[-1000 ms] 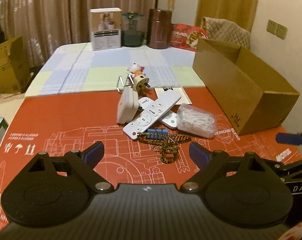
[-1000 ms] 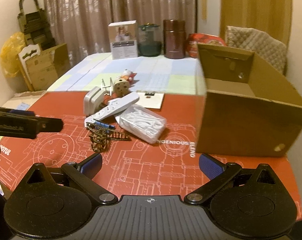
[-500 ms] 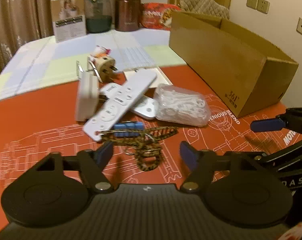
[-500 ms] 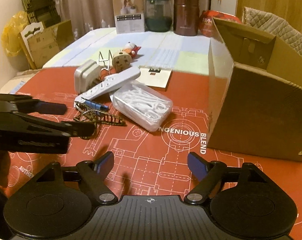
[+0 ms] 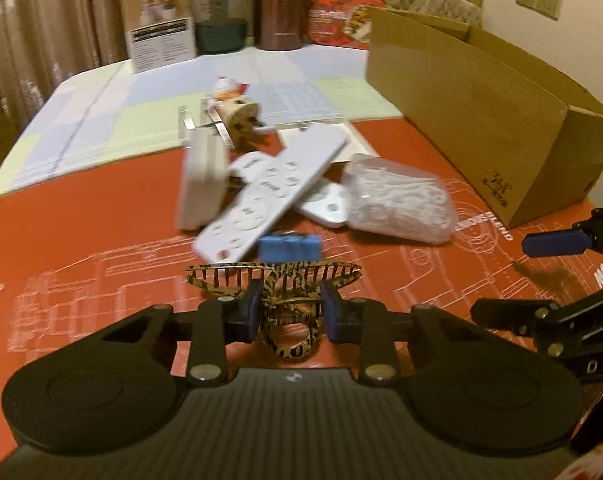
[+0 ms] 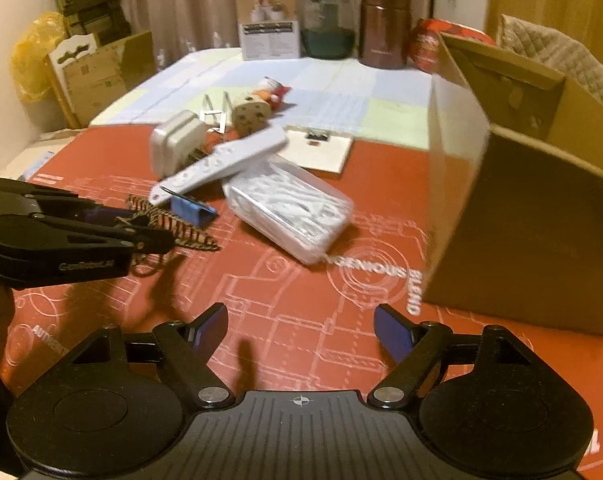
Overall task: Organize rigid objects
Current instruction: 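Grasp the striped hair claw clip with the left tool while the right tool grasps the blue binder clip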
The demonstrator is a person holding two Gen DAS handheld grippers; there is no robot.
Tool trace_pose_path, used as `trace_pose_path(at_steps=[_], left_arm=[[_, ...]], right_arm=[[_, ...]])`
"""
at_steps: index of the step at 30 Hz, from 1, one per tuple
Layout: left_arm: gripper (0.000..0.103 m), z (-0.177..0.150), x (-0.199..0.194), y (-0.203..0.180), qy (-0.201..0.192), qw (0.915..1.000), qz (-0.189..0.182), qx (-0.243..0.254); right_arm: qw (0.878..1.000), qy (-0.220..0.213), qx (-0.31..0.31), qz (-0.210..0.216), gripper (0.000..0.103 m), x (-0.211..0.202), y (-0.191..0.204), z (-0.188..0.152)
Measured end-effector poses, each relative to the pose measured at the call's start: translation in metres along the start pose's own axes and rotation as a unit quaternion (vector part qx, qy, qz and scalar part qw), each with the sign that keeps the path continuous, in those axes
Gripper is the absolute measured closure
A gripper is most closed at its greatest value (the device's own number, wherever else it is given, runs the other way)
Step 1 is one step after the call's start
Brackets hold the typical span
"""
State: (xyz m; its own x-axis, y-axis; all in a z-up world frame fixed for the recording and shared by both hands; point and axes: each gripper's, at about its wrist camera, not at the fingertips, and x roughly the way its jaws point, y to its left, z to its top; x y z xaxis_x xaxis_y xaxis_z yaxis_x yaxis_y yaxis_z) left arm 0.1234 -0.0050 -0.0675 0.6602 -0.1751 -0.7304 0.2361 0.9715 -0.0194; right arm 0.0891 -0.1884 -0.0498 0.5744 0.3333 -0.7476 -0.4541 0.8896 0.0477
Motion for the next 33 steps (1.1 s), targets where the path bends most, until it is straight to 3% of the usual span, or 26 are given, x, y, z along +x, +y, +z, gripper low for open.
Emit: trace_pose_path(at_steps=[12,19,26,33], left_arm=[[0.077,0.002,-0.024,0.060,-0.024,0.9959,0.045,-0.074],[0.077,0.004,-0.031,0.090,-0.032,0.9908,0.056,-0.119],[0.077,0.001,-0.028,0.097,-0.027,0.9895,0.049,-0.133],[0.077,-0.001,-0.024,0.099,-0.020,0.9893,0.043,-0.138]], right_arm=[[0.997,-0.024,-0.006,0.075,0.026,0.021,0.034,0.023],[0.995,-0.040,0.010,0.094,0.045,0.054,0.061,0.044],[0.994,-0.022,0.084,0.070,0.051,0.086,0.067,0.054],[0.995,-0.035,0.086,0.038,0.064,0.093,0.071,0.061]])
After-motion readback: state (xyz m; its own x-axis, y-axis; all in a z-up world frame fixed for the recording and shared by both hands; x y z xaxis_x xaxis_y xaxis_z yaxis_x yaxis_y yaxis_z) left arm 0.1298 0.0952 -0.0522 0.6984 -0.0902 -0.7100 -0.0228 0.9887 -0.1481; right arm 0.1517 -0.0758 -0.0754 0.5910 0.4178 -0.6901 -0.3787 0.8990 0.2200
